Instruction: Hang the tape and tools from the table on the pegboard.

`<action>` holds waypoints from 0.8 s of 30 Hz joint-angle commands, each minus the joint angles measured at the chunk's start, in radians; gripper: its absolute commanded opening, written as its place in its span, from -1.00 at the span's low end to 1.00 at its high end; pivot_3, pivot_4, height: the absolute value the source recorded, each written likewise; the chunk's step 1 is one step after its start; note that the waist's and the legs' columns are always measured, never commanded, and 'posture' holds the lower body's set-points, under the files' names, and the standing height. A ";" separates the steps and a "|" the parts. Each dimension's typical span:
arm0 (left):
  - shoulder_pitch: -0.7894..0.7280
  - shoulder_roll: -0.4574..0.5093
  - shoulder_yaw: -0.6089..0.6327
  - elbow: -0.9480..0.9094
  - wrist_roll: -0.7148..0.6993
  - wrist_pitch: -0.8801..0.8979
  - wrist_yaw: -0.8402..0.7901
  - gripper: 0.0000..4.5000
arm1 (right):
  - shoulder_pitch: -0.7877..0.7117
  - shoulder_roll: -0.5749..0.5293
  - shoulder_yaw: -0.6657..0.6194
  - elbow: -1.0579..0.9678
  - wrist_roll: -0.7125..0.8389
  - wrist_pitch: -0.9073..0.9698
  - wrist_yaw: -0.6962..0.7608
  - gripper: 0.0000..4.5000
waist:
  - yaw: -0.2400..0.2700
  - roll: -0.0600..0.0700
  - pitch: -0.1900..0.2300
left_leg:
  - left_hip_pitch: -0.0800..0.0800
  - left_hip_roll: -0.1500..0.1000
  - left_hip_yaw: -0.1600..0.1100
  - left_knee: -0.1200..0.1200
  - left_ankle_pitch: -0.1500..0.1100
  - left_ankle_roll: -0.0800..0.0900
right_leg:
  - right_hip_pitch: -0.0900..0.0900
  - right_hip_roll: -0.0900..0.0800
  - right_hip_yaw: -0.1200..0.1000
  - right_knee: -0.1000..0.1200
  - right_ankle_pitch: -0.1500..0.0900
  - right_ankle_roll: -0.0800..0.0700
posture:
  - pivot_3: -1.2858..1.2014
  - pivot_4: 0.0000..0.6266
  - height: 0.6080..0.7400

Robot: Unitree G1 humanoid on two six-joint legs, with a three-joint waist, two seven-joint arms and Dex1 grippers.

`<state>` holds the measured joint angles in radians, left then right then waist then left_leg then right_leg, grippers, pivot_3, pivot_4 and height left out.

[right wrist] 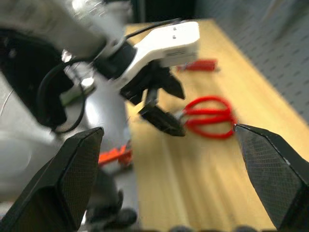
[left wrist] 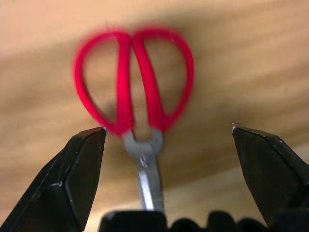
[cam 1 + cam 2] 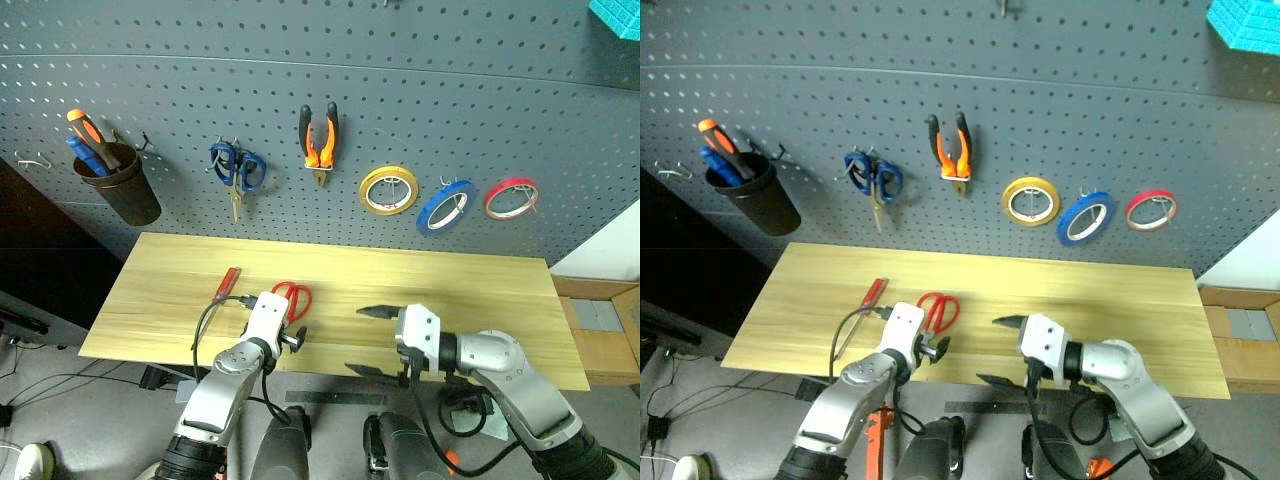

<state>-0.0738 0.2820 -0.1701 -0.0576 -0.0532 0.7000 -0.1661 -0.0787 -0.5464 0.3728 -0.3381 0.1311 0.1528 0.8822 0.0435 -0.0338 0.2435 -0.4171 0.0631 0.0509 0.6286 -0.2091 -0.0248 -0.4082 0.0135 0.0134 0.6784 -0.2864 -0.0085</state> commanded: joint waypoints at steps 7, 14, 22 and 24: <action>-0.027 0.010 -0.037 0.065 0.079 0.081 0.004 1.00 | -0.004 0.011 0.007 -0.017 -0.017 -0.043 0.014 0.98 | -0.021 -0.001 0.007 | 0.001 0.000 0.000 0.000 0.000 0.000 | 0.001 0.000 0.000 0.000 0.000 0.000 | 0.05 -0.08 1.00; -0.044 0.001 -0.019 0.069 0.100 0.114 0.025 0.44 | -0.020 0.021 0.007 -0.014 -0.019 -0.036 0.014 1.00 | -0.022 0.000 0.008 | 0.002 0.000 0.001 0.000 0.000 0.000 | 0.001 0.000 0.001 0.000 0.000 0.000 | 0.05 -0.08 1.00; -0.005 -0.001 -0.008 0.013 0.120 0.142 0.041 -0.53 | -0.042 0.032 0.009 0.008 -0.025 -0.048 0.015 1.00 | -0.026 0.000 0.009 | 0.002 0.000 0.001 0.000 0.000 0.000 | 0.001 0.000 0.001 0.000 0.000 0.000 | 0.06 -0.09 1.00; -0.001 -0.005 -0.006 0.008 0.123 0.145 0.042 -0.53 | -0.051 0.036 0.009 0.018 -0.026 -0.051 0.016 1.00 | -0.027 0.000 0.009 | 0.002 0.000 0.001 0.000 0.000 0.000 | 0.001 0.000 0.001 0.000 0.000 0.000 | 0.06 -0.10 1.00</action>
<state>-0.1061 0.2799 -0.1797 -0.0692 0.0593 0.8063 -0.1273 -0.1211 -0.5189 0.3839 -0.3096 0.1003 0.1199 0.8942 0.0168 -0.0335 0.2522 -0.4150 0.0634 0.0521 0.6281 -0.2092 -0.0251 -0.4073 0.0132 0.0147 0.6786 -0.2865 -0.0082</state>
